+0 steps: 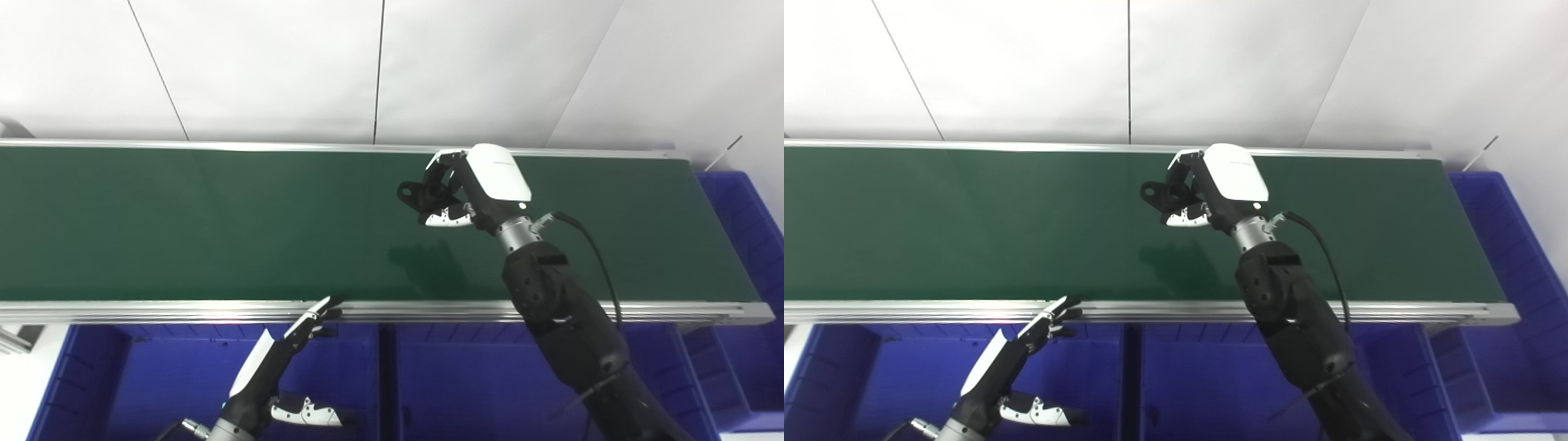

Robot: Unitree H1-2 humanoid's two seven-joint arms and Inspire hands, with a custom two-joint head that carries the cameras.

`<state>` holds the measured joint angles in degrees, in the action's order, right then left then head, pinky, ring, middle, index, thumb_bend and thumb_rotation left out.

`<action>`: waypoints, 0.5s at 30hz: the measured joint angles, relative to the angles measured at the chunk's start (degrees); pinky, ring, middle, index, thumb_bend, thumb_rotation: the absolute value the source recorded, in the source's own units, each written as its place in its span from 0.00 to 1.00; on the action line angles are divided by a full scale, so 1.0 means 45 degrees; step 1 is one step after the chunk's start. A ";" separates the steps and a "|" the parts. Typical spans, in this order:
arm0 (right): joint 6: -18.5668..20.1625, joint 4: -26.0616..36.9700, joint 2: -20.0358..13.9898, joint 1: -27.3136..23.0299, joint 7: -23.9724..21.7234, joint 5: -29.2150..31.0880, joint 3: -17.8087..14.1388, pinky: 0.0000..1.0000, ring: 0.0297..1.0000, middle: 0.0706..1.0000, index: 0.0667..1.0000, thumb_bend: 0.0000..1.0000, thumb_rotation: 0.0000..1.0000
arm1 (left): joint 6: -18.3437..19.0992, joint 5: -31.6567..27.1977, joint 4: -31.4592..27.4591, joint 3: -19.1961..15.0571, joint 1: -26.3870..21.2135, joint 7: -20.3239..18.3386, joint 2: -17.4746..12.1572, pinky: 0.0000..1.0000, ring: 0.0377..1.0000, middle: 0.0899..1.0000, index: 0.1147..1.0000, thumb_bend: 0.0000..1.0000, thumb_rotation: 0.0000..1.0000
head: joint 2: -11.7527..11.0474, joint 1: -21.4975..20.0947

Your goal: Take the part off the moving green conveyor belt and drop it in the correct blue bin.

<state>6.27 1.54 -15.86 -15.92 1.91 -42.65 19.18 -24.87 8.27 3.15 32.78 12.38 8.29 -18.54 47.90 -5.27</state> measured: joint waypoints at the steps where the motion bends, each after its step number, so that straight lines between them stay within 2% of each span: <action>1: 0.0001 0.0217 -0.0011 0.0114 -0.0058 0.0012 -0.0061 0.39 0.42 0.51 0.43 0.51 0.00 | 0.0000 -0.0005 0.0000 0.0000 -0.0001 -0.0009 0.0002 0.77 0.88 0.93 0.89 0.78 0.33 | 0.0019 0.0000; 3: 0.0002 0.0693 -0.0031 0.0416 -0.0209 0.0078 -0.0218 0.35 0.41 0.52 0.44 0.51 0.00 | 0.0000 -0.0021 -0.0010 -0.0009 -0.0002 -0.0064 0.0006 0.77 0.88 0.93 0.89 0.78 0.33 | 0.0059 0.0000; 11: -0.0013 0.2037 -0.0089 0.2389 -0.0363 0.0536 -0.0624 0.32 0.40 0.52 0.44 0.51 0.00 | 0.0000 -0.0088 -0.0361 -0.0091 0.0206 -0.0206 0.0002 0.77 0.88 0.93 0.89 0.77 0.32 | 0.0234 -0.0078; 15: -0.0031 0.2840 -0.0218 0.3649 -0.0840 0.0753 -0.0600 0.38 0.41 0.52 0.43 0.51 0.00 | 0.0000 -0.0114 -0.0451 -0.0195 0.0267 -0.0367 0.0003 0.77 0.88 0.93 0.89 0.77 0.32 | 0.0371 -0.0117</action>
<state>6.13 14.31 -16.85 0.51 -1.87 -39.26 16.48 -24.87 7.75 1.12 31.90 13.58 6.64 -18.52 49.57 -5.80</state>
